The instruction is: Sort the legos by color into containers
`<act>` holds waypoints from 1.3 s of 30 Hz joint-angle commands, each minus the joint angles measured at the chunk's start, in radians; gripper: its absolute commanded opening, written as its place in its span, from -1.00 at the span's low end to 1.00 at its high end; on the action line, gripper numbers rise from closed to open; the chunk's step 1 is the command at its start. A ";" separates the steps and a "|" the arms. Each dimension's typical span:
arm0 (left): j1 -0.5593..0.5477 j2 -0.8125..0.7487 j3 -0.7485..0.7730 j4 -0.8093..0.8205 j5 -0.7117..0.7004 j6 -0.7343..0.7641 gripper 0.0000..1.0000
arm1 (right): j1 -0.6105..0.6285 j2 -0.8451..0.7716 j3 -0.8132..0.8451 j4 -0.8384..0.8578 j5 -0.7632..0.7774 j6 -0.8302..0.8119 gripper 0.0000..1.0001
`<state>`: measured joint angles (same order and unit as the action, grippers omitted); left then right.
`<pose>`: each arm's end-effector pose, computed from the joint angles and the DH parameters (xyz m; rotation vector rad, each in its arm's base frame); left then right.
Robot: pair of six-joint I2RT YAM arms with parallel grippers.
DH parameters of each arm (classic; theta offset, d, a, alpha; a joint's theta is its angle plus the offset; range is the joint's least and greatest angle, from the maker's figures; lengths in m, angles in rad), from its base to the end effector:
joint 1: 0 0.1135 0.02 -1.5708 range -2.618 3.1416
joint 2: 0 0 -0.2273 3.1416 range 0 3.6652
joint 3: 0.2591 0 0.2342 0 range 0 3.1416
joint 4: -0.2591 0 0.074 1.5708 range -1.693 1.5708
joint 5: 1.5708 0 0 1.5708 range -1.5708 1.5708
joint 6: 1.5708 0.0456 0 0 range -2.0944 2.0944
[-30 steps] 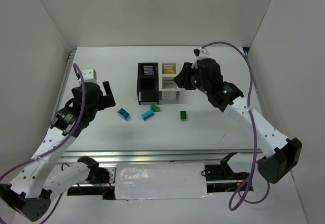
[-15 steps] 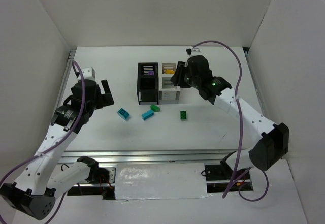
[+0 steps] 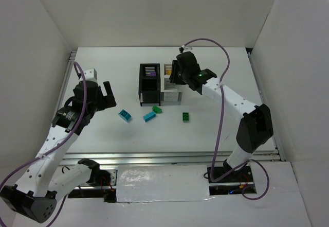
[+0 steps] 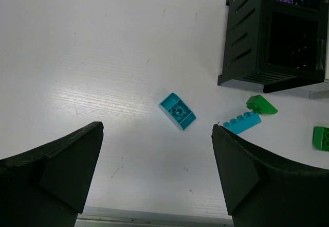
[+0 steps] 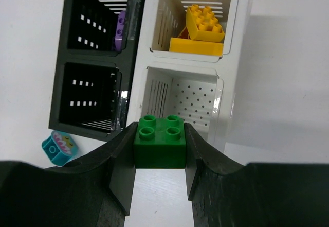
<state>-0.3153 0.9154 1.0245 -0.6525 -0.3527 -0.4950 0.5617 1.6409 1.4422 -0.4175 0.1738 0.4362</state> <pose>0.1950 -0.0470 0.3176 -0.3929 2.0422 -0.1213 0.3146 0.1887 0.2857 -0.0390 2.2010 0.3760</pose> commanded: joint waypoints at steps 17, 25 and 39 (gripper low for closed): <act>0.013 0.005 -0.006 0.044 0.054 0.044 0.99 | 0.020 0.149 0.123 -0.043 0.055 -0.027 0.22; 0.015 0.004 -0.009 0.047 0.067 0.049 0.99 | 0.020 0.057 0.070 -0.017 0.036 -0.019 0.51; 0.015 -0.004 -0.010 0.047 0.069 0.046 0.99 | 0.023 -0.246 -0.265 -0.162 0.119 0.110 0.45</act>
<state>-0.3080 0.9192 1.0122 -0.6430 -0.2920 -0.4694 0.5735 1.4475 1.2438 -0.5217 0.2604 0.4835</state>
